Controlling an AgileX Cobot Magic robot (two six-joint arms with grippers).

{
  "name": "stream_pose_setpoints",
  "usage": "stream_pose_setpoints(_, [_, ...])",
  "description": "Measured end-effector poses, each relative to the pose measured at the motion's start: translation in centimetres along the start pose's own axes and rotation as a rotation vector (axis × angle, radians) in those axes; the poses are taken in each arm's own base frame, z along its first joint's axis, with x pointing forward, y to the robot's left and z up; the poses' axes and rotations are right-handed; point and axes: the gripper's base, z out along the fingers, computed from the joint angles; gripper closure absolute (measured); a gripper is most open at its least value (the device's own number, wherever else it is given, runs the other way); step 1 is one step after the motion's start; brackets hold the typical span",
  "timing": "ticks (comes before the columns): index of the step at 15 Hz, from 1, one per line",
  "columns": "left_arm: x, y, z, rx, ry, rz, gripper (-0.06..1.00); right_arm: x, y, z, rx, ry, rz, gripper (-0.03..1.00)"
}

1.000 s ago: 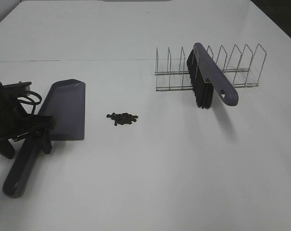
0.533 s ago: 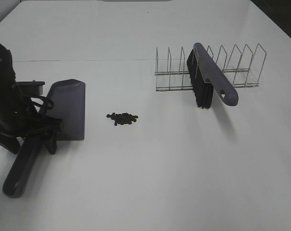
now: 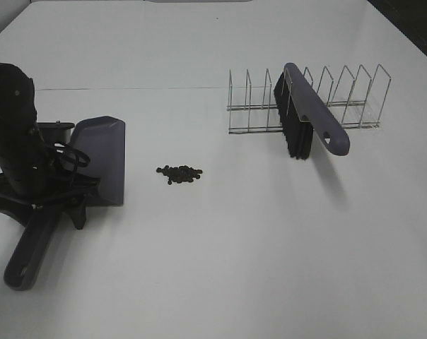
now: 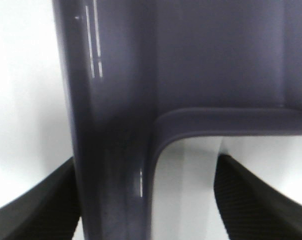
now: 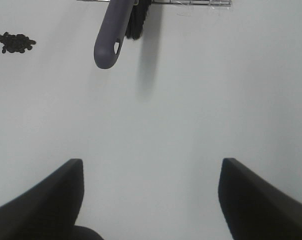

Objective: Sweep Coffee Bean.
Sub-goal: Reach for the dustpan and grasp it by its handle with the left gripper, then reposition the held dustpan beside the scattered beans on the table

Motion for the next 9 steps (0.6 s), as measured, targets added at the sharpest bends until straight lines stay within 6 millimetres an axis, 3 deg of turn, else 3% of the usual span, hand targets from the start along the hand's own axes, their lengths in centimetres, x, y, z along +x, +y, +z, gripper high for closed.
stream_pose_setpoints(4, [-0.05, 0.00, -0.02, 0.000, -0.004, -0.018, 0.60, 0.00, 0.00, 0.00, 0.000, 0.000, 0.000, 0.34])
stream_pose_setpoints(9, [-0.31, 0.27, -0.05, -0.031, -0.030, 0.023, 0.61, 0.00, 0.01, 0.00, -0.001, 0.000, 0.001, 0.34])
